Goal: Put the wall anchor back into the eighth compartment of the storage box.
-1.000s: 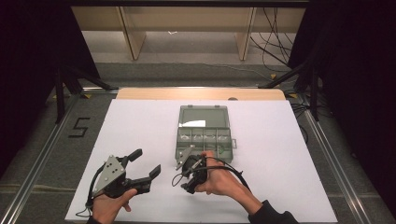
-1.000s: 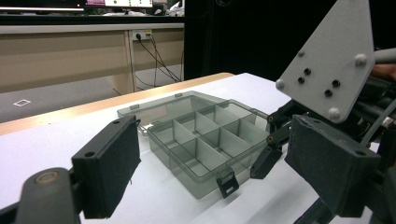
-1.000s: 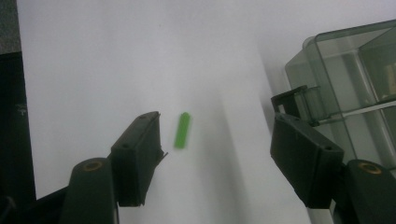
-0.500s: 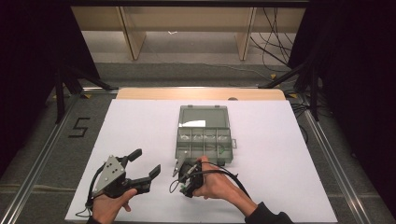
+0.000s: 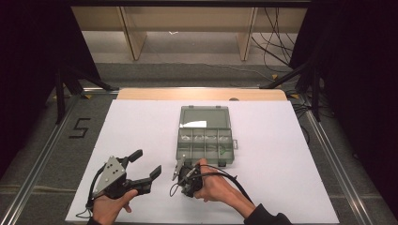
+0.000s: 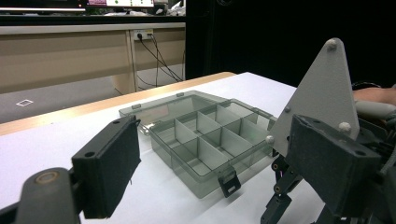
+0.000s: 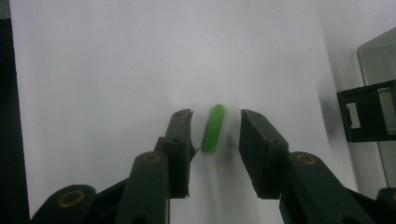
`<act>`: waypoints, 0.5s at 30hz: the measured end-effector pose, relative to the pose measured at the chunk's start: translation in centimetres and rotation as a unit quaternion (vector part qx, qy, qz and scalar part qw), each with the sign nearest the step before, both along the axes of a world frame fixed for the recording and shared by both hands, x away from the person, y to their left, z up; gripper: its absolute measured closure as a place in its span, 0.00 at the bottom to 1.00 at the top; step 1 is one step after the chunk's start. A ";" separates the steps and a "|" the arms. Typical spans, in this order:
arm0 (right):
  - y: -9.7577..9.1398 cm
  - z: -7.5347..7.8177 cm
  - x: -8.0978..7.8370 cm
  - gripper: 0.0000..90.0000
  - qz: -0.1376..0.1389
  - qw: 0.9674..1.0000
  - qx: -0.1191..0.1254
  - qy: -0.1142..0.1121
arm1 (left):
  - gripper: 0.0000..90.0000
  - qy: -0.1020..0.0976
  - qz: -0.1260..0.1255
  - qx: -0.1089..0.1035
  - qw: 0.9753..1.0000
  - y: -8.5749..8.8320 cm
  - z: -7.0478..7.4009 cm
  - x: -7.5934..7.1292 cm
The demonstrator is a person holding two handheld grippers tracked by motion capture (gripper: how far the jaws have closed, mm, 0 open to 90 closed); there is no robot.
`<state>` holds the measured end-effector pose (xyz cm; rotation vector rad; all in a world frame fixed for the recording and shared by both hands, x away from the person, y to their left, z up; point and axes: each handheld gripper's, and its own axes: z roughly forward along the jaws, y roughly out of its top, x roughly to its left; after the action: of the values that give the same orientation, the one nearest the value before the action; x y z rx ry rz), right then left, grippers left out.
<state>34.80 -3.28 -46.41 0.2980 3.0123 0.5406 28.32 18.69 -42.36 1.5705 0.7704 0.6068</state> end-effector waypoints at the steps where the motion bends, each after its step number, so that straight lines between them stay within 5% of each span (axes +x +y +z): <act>1: 0.0 0.0 0.0 0.74 0.001 1.000 0.000 0.001 | 0.18 0.000 0.000 0.000 1.000 0.0 0.0 0.0; 15: 0.2 0.0 0.2 0.89 -0.009 1.000 -0.004 0.011 | 0.19 0.001 0.002 0.000 1.000 0.0 0.0 0.0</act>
<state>34.99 -3.07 -46.45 0.3312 3.0290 0.5279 28.31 18.69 -42.37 1.5700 0.7756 0.6081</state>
